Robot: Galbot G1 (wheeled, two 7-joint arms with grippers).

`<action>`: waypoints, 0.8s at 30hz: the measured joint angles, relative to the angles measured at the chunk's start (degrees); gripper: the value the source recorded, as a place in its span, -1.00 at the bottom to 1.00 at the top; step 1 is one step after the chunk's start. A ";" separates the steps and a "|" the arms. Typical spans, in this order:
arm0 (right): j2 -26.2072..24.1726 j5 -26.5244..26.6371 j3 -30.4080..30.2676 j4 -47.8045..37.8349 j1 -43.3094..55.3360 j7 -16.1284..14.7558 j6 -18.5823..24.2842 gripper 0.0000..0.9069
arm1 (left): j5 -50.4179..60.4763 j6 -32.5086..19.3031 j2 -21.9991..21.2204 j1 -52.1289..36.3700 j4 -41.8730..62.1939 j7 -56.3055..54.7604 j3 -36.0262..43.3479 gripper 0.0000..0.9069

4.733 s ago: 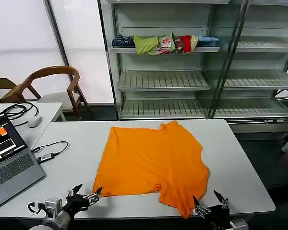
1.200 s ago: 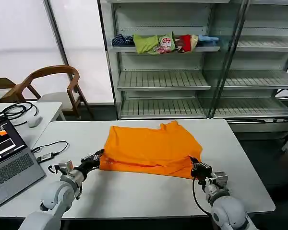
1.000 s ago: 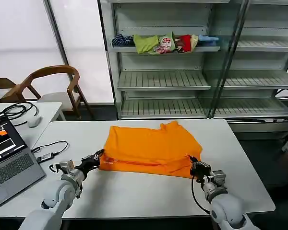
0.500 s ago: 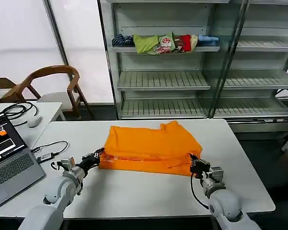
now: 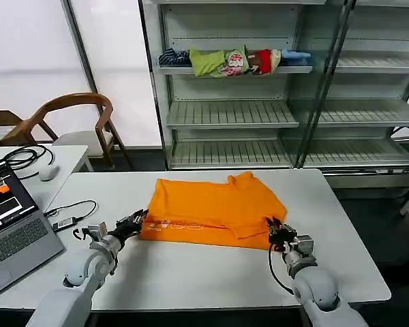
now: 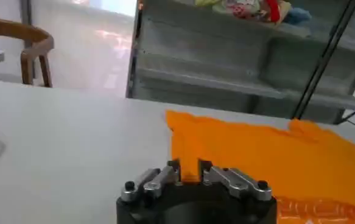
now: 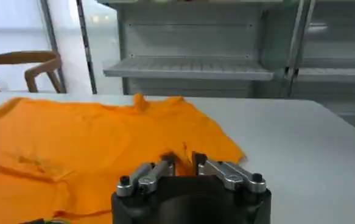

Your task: Fold and organize the clothes.

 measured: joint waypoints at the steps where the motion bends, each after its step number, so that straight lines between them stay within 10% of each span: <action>1: -0.02 0.00 0.09 -0.06 0.15 -0.01 0.00 1.00 | 0.00 -0.12 0.05 -0.09 0.19 0.03 -0.07 1.00; 24: -3.01 1.52 5.21 7.31 -6.17 -0.24 0.01 1.00 | 1.27 0.11 5.66 5.29 -7.49 0.28 -3.10 1.00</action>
